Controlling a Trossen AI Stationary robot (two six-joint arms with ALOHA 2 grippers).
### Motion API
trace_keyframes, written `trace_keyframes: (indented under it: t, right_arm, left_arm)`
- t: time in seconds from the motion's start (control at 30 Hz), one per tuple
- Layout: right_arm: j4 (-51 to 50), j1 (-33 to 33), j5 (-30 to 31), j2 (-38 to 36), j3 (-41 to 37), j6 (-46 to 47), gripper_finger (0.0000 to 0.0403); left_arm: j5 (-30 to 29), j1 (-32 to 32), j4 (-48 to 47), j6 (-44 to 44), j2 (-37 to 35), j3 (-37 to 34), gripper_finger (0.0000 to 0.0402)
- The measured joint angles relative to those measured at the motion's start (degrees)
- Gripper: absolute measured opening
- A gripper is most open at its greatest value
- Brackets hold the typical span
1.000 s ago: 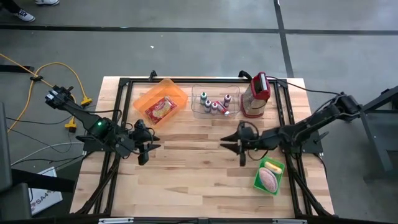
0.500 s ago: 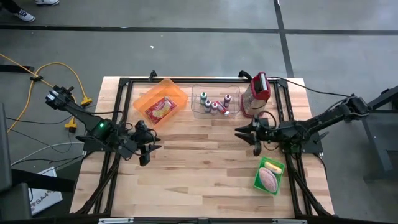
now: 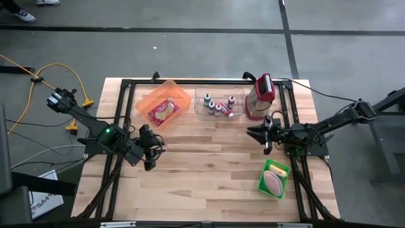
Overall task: Pick & Place Food Item
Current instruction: Return to Home Position
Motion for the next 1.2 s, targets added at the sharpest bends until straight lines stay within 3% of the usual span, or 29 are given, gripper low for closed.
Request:
trace_keyframes:
  t: [0.27, 0.53, 0.87, 1.2]
  right_arm:
    - [0.15, 0.0, -0.05, -5.81, -4.72, 1.56, 0.0093]
    - [-3.41, 0.02, -4.12, -11.59, -5.69, 1.57, 0.0093]
    - [-19.99, 0.0, -3.31, -18.89, -5.74, 5.36, 0.0093]
    - [-28.12, -0.02, -2.67, -27.94, -5.74, 3.86, 0.0093]
  left_arm:
    - [0.06, 0.02, -0.02, -0.09, 0.0, 0.0, 0.0131]
    - [0.08, 0.01, -0.02, -0.09, 0.0, 0.01, 0.0131]
    - [0.1, 0.02, -0.02, -0.11, 0.0, 0.02, 0.0131]
    - [0.1, 0.0, -0.02, -0.83, 0.0, 0.02, 0.0131]
